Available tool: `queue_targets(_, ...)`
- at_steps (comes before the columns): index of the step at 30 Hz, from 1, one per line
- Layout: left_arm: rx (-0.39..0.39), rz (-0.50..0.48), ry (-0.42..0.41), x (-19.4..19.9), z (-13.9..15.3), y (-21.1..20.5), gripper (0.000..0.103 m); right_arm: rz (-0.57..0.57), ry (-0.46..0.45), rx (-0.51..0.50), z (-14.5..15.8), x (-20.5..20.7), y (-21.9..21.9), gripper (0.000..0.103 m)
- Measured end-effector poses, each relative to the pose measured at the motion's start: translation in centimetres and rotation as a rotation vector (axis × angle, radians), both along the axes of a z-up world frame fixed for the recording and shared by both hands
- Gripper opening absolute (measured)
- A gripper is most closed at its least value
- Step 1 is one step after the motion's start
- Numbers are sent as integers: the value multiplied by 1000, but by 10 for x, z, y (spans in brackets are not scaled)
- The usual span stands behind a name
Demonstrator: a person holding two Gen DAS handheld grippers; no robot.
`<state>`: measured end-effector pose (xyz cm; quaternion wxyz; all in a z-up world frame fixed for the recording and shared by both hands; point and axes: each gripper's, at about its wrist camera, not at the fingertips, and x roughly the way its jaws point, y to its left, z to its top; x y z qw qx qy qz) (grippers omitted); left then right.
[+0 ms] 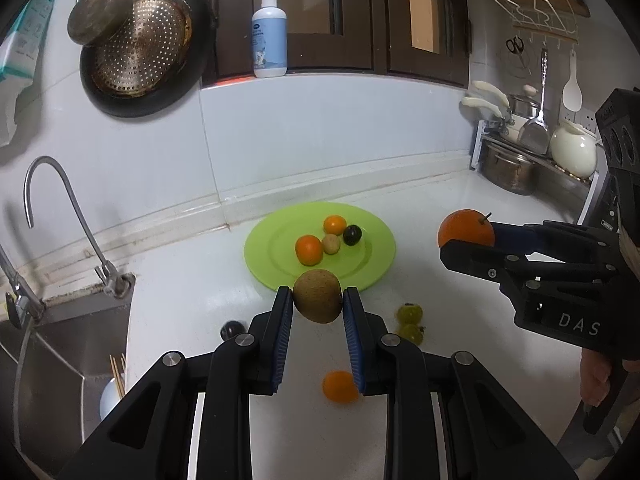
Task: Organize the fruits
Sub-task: 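Carry the kiwi and orange onto the green plate and open both tools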
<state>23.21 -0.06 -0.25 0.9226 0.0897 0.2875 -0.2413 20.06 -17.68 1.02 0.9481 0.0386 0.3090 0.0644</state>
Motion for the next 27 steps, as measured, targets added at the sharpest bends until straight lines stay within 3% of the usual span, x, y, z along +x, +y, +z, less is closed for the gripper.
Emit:
queue_targets(14,9,-16,9,49,12,-5,26,49,-20,16,14,53,2,42)
queue_targets(27,17,-19,39,108,18,-17,26,45,60,39,4,123,-12,42)
